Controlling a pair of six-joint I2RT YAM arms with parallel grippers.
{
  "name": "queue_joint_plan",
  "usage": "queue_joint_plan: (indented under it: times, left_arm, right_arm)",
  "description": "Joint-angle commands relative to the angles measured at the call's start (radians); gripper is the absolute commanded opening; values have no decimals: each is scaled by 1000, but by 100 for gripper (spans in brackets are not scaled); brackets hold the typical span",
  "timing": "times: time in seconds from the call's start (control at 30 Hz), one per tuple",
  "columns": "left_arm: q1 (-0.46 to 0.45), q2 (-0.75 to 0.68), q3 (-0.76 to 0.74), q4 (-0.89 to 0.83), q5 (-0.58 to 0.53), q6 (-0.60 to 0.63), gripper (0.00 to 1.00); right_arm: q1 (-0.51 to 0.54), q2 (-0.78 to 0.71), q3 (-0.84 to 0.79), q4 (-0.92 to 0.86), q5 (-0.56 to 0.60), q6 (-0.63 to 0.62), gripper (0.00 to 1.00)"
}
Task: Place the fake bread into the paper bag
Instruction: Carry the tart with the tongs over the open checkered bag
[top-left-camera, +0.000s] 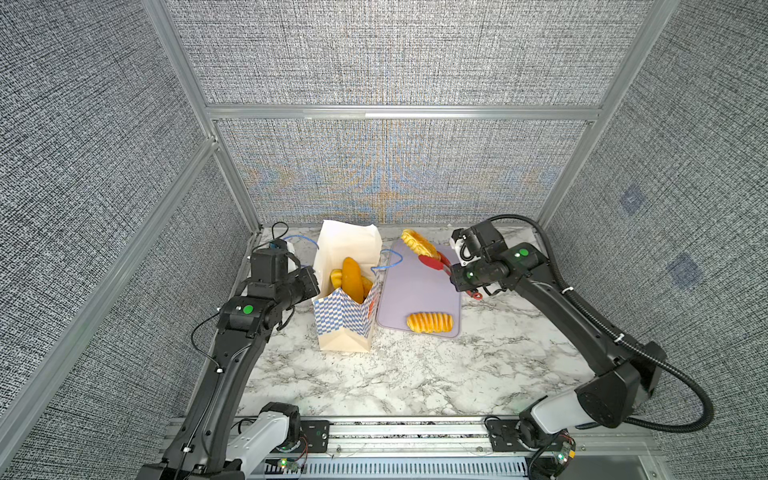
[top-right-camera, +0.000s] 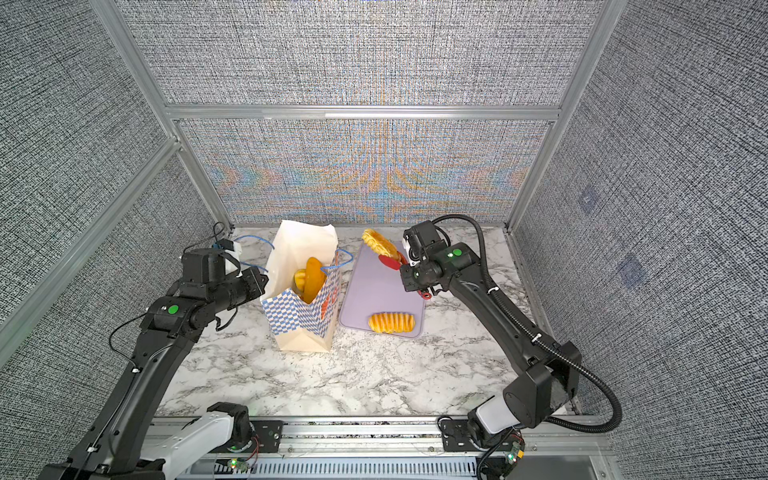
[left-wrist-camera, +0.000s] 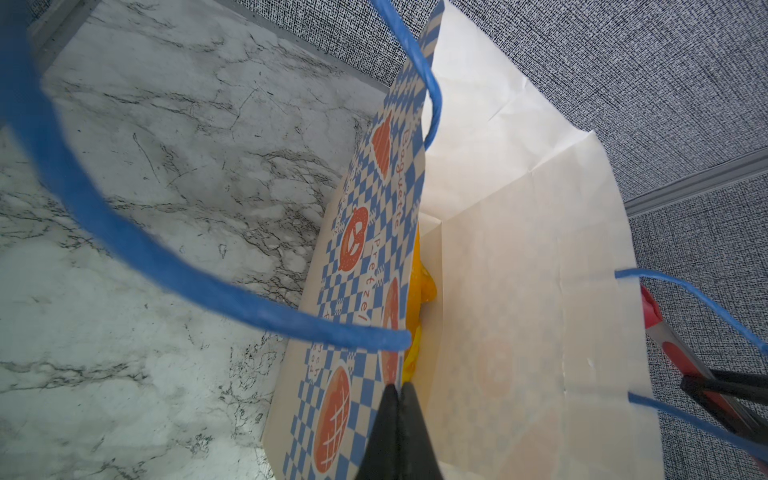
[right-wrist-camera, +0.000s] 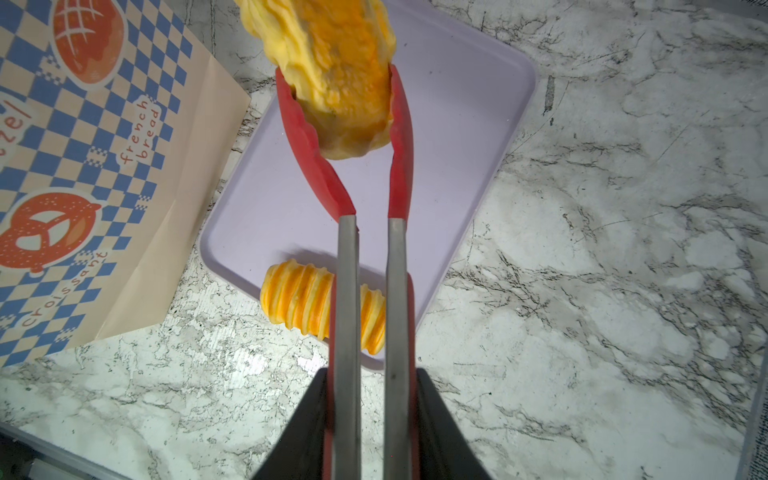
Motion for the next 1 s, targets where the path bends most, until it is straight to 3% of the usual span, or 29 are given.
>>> queue_joint_plan:
  times: [0.0, 0.97]
  left_arm:
    - [1, -1, -1, -1, -6, 1, 0]
    - [1, 4, -24, 22, 17, 0, 0]
  right_arm:
    - [1, -14, 19, 5, 11, 5, 33]
    - [6, -49, 227, 30, -225, 29, 32]
